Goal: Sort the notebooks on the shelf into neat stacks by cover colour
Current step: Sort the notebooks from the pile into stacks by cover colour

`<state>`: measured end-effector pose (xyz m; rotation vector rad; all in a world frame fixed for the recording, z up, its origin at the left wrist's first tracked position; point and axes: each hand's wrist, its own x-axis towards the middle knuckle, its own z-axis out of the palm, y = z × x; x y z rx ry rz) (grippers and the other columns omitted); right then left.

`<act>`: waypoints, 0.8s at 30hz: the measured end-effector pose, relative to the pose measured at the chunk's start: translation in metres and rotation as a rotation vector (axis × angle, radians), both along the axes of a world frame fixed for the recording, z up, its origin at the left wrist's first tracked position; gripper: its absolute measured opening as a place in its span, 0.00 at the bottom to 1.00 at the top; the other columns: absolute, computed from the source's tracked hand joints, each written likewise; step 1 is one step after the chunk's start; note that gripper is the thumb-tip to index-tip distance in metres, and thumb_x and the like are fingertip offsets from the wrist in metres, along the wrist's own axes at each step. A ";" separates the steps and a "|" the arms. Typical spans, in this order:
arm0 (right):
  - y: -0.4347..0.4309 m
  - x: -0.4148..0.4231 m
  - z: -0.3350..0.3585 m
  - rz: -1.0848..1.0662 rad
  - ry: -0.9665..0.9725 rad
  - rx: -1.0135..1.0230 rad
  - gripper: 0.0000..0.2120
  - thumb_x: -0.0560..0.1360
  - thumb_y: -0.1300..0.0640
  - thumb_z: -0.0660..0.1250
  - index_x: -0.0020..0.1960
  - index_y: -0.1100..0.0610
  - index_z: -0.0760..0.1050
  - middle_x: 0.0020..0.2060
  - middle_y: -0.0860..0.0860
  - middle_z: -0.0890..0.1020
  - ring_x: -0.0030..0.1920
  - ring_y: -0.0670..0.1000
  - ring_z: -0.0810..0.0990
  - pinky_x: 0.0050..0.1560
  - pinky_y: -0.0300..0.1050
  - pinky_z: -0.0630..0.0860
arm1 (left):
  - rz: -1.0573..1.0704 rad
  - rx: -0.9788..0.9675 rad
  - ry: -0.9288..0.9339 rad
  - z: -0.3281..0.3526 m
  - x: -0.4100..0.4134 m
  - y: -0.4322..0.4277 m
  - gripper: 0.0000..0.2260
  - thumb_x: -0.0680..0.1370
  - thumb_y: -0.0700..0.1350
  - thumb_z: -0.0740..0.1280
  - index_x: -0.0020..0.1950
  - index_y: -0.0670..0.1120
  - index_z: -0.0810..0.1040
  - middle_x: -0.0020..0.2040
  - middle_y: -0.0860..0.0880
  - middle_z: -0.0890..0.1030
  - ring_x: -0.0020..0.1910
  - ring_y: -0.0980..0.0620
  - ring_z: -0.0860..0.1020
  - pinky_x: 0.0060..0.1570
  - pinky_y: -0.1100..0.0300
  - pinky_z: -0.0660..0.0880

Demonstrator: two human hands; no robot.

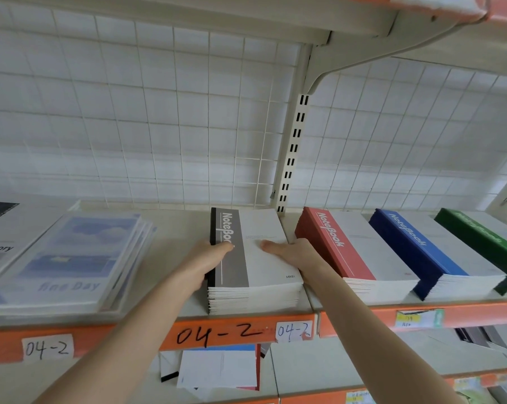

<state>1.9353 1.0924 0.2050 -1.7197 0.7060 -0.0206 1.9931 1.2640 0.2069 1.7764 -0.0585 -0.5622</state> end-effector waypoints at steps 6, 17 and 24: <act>0.006 0.002 0.003 -0.008 -0.022 0.010 0.24 0.63 0.49 0.78 0.51 0.61 0.74 0.42 0.53 0.82 0.44 0.53 0.83 0.48 0.46 0.80 | 0.032 0.014 -0.033 -0.002 0.005 0.002 0.04 0.77 0.43 0.64 0.42 0.47 0.75 0.40 0.47 0.79 0.40 0.48 0.78 0.44 0.60 0.72; 0.007 0.006 0.011 0.074 0.122 -0.422 0.31 0.66 0.38 0.71 0.55 0.62 0.74 0.49 0.54 0.80 0.50 0.54 0.80 0.42 0.42 0.74 | 0.022 0.028 -0.060 -0.008 0.007 0.001 0.03 0.77 0.44 0.64 0.44 0.47 0.76 0.40 0.47 0.78 0.41 0.49 0.77 0.41 0.61 0.71; 0.008 -0.003 0.007 0.123 0.064 -0.488 0.15 0.78 0.51 0.58 0.35 0.57 0.67 0.31 0.50 0.71 0.30 0.48 0.70 0.29 0.39 0.64 | 0.079 0.041 -0.087 -0.009 0.004 0.002 0.08 0.79 0.46 0.60 0.42 0.46 0.75 0.41 0.47 0.78 0.40 0.48 0.76 0.40 0.61 0.69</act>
